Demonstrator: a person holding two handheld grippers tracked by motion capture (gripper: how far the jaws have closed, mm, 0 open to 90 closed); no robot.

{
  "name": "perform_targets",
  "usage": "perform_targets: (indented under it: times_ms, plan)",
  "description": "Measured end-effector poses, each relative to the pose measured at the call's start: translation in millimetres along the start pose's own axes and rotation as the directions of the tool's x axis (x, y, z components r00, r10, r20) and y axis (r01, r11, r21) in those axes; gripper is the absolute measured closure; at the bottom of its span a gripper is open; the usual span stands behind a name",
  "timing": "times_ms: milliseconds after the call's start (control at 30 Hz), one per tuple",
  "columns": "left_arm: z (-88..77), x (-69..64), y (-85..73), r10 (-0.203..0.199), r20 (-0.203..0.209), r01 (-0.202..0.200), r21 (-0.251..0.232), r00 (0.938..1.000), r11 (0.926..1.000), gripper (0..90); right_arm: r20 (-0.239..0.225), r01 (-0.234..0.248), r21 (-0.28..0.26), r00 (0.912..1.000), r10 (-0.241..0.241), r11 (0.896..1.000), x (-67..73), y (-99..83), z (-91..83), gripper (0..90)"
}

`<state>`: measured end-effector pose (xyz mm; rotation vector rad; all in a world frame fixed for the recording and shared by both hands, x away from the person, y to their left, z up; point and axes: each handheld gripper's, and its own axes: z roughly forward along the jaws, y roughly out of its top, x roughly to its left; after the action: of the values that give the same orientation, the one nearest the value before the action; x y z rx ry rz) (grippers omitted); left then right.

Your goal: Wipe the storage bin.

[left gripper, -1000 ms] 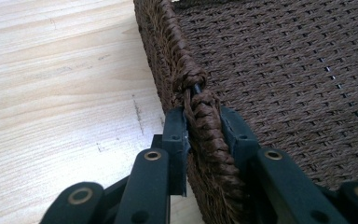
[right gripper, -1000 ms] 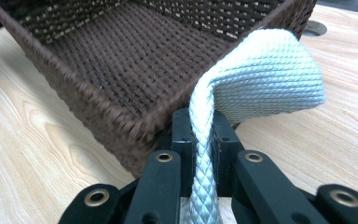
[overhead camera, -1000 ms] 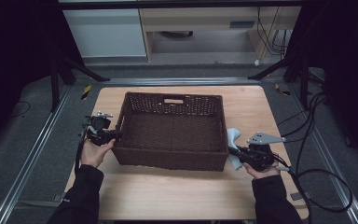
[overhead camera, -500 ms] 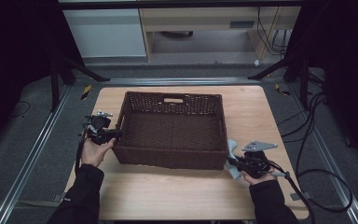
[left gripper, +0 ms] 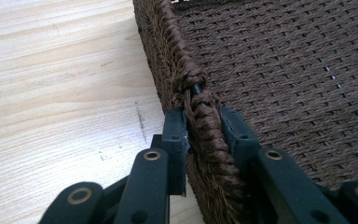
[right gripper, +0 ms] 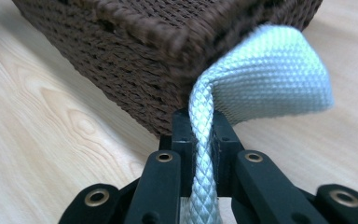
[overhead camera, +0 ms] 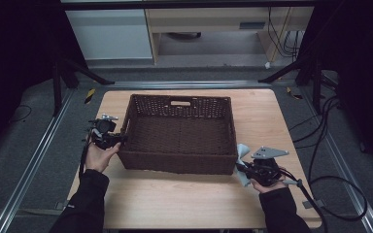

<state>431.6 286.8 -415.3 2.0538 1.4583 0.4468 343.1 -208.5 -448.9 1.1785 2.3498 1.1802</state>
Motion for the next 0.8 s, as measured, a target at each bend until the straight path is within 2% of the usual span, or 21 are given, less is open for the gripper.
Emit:
perform_targets:
  times_ms: [33, 167, 267, 300, 400, 433, 500, 667, 767, 800]
  plan:
    - [-0.1, -0.1, 0.1, 0.001, -0.001, -0.001, 0.001, 1.0, 1.0, 73.2, 0.034, 0.021, 0.058, 0.9992, -0.023, 0.998, -0.7, -4.8, 4.2, 83.8]
    - [0.0, 0.0, 0.0, 0.001, 0.0, -0.001, 0.001, 1.0, 1.0, 73.2, 0.019, 0.023, 0.055, 0.9995, -0.024, 0.998, 2.2, -3.6, 5.5, 83.8]
    - [0.1, 0.2, 0.1, 0.0, 0.001, 0.0, 0.001, 1.0, 1.0, 73.2, 0.02, 0.005, 0.0, 0.9998, -0.005, 1.0, 1.1, 0.5, -6.3, 83.8]
    - [0.1, 0.1, 0.1, 0.0, 0.0, 0.0, 0.001, 1.0, 1.0, 73.2, 0.027, -0.002, -0.034, 0.9996, 0.003, 0.999, 1.0, 3.4, -15.2, 83.8]
    - [0.1, 0.0, 0.1, 0.0, 0.0, 0.0, 0.001, 1.0, 1.0, 73.2, 0.023, 0.014, -0.116, 0.9997, -0.011, 0.993, 6.6, 13.4, -33.5, 83.8]
    - [0.0, -0.1, 0.1, 0.002, -0.002, -0.002, 0.003, 1.0, 1.0, 73.2, 0.021, 0.021, -0.121, 0.9996, -0.019, 0.992, 8.7, 15.8, -35.8, 83.8]
    - [0.0, -0.3, 0.1, 0.002, -0.002, -0.002, 0.002, 1.0, 1.0, 73.2, 0.026, 0.039, -0.108, 0.999, -0.036, 0.993, 12.4, 17.1, -34.4, 83.8]
    - [0.0, -0.1, 0.0, 0.001, -0.001, -0.001, 0.001, 1.0, 1.0, 73.2, 0.029, 0.026, -0.043, 0.9993, -0.025, 0.999, 10.7, 8.3, -20.1, 83.8]
    - [0.0, -0.3, 0.1, 0.002, -0.002, -0.002, 0.003, 1.0, 1.0, 73.1, 0.027, 0.012, 0.006, 0.9996, -0.012, 1.0, 8.9, -0.7, -8.6, 83.8]
    - [-0.1, -0.3, 0.1, 0.003, -0.002, -0.003, 0.004, 1.0, 1.0, 73.2, 0.028, 0.007, 0.039, 0.9996, -0.008, 0.999, 7.9, -5.9, -1.1, 83.8]
